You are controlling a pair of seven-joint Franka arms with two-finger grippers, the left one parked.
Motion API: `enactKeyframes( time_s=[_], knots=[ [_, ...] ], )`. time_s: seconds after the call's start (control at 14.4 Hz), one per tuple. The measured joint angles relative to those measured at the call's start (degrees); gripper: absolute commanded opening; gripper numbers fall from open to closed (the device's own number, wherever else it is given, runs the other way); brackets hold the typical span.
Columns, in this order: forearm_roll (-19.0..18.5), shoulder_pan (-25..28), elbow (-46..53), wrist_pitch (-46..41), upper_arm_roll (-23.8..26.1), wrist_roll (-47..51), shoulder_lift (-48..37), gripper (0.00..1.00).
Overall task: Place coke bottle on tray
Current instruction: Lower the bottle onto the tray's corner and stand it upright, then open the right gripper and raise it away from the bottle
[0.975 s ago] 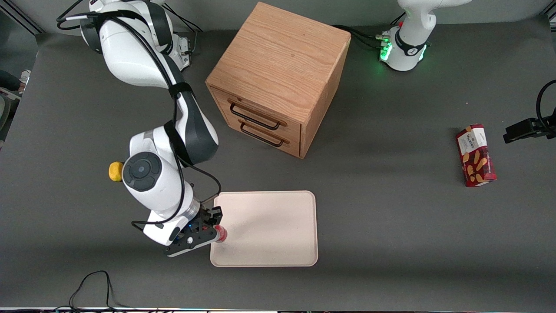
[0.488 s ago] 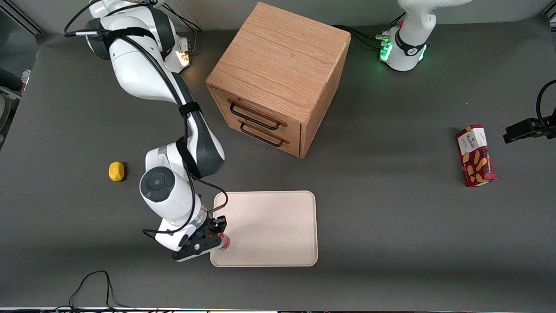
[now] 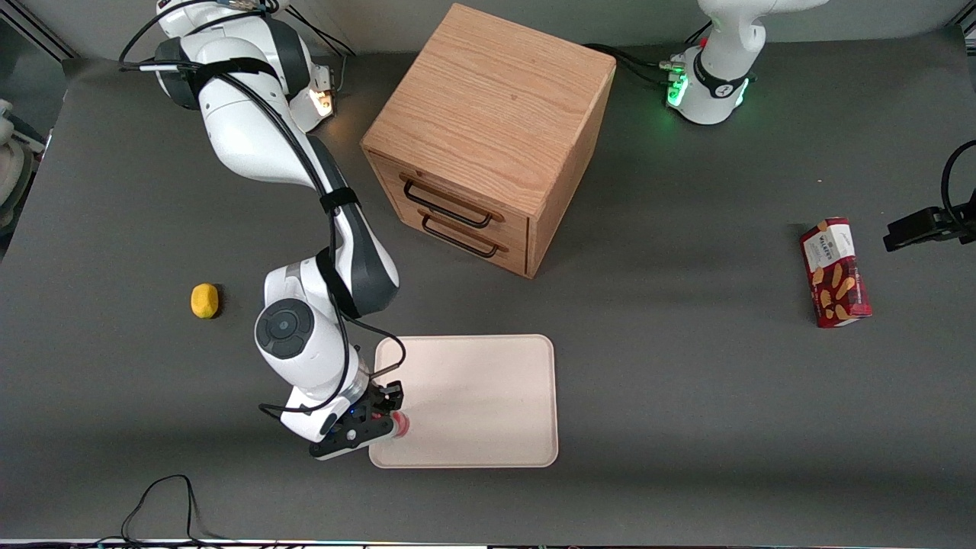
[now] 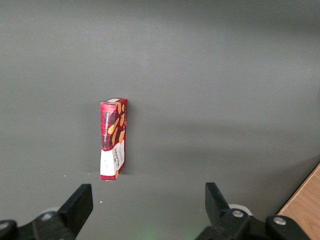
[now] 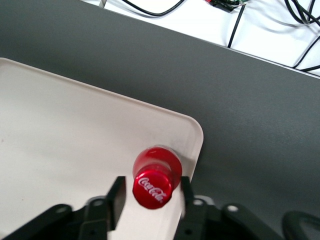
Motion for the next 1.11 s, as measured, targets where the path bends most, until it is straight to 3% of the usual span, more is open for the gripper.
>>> enactKeyframes(
  time_s=[0.35,0.77,1.11],
  knots=[
    [0.0,0.0,0.1,-0.8,0.0,1.2,-1.6,1.0],
    [0.0,-1.1,-1.0,-22.7,-0.2,2.7,-15.4,1.0],
    [0.0,-5.3,-9.3,-36.1,-0.3,6.1,-33.3,1.0]
  ],
)
